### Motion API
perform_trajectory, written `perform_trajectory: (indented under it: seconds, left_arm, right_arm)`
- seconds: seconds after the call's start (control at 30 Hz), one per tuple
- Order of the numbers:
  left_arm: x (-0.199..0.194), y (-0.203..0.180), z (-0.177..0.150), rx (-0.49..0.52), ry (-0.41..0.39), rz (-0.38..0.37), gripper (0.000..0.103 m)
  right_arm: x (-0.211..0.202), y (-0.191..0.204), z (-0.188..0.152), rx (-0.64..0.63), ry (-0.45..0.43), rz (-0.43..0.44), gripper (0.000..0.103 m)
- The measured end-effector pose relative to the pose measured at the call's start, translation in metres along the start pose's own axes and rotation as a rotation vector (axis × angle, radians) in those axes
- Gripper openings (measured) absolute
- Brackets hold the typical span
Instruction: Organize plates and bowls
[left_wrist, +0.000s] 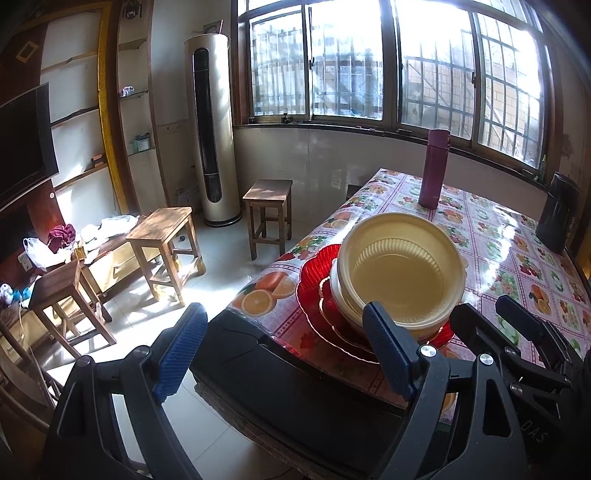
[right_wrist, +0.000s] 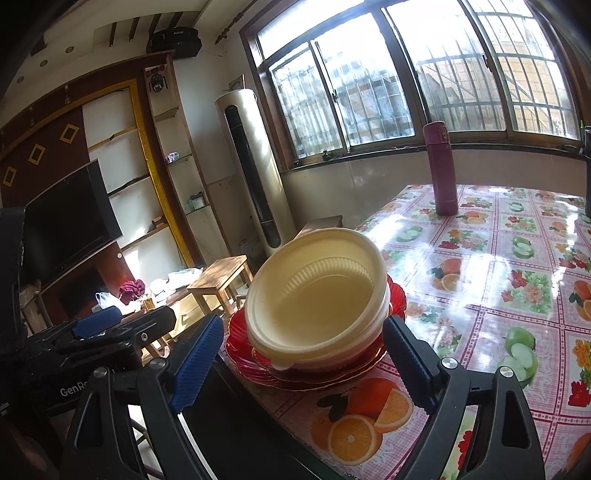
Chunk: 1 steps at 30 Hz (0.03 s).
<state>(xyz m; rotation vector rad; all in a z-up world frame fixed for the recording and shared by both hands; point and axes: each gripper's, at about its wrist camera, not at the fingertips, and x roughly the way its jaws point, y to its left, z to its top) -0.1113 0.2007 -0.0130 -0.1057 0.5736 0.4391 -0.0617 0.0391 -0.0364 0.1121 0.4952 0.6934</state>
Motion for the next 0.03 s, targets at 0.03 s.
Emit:
perform_trajectory:
  seconds: [0.03]
  left_arm:
    - [0.0001,0.0001,0.0,0.002,0.0,-0.001,0.087]
  right_arm:
    - [0.0,0.0,0.0001,0.0,0.0,-0.002,0.089]
